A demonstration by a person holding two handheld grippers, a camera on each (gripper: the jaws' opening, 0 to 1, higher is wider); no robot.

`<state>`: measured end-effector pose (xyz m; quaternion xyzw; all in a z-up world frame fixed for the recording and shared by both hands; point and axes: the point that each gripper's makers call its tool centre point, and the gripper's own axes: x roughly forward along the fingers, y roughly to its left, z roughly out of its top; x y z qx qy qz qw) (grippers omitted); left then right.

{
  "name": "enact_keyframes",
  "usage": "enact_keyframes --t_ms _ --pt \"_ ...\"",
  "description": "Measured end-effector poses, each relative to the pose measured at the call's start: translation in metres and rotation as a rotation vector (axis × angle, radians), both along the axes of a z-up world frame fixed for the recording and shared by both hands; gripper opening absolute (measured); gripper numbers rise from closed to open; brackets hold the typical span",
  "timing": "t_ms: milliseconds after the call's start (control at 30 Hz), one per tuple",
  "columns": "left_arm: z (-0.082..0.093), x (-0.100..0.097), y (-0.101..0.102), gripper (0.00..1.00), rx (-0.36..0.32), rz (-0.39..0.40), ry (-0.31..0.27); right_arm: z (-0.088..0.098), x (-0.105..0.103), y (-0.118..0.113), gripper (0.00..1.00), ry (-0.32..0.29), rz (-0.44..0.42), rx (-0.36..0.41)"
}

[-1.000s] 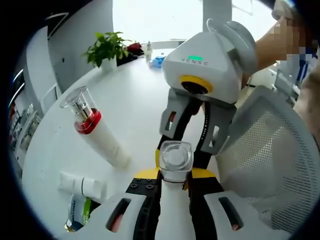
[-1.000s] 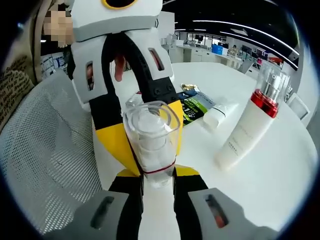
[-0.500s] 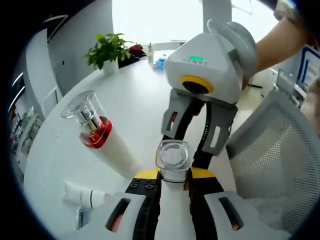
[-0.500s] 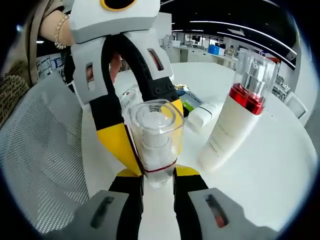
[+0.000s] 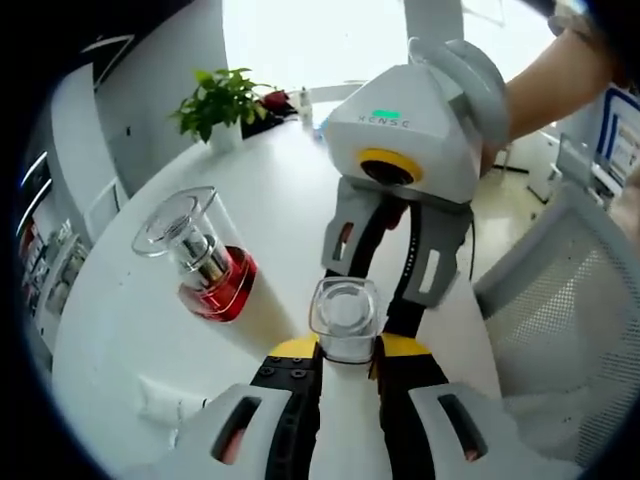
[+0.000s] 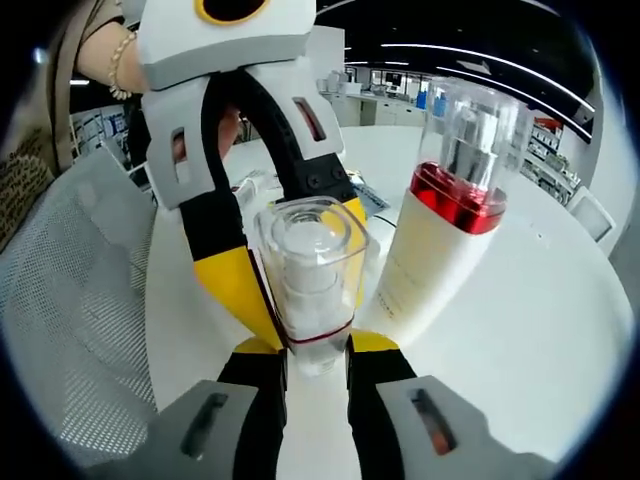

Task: Arrange the skincare products in the storage area until every visible bottle or jar stands upright without overlapping.

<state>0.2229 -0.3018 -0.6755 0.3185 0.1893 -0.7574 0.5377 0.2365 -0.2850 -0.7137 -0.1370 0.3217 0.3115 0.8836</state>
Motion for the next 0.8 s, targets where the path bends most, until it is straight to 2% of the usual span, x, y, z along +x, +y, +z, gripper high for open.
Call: enact_keyframes --t_ms 800 --pt "-0.0039 0.0090 -0.0060 0.18 0.000 0.024 -0.012 -0.0019 0.0065 -0.0082 0.22 0.001 0.010 0.009"
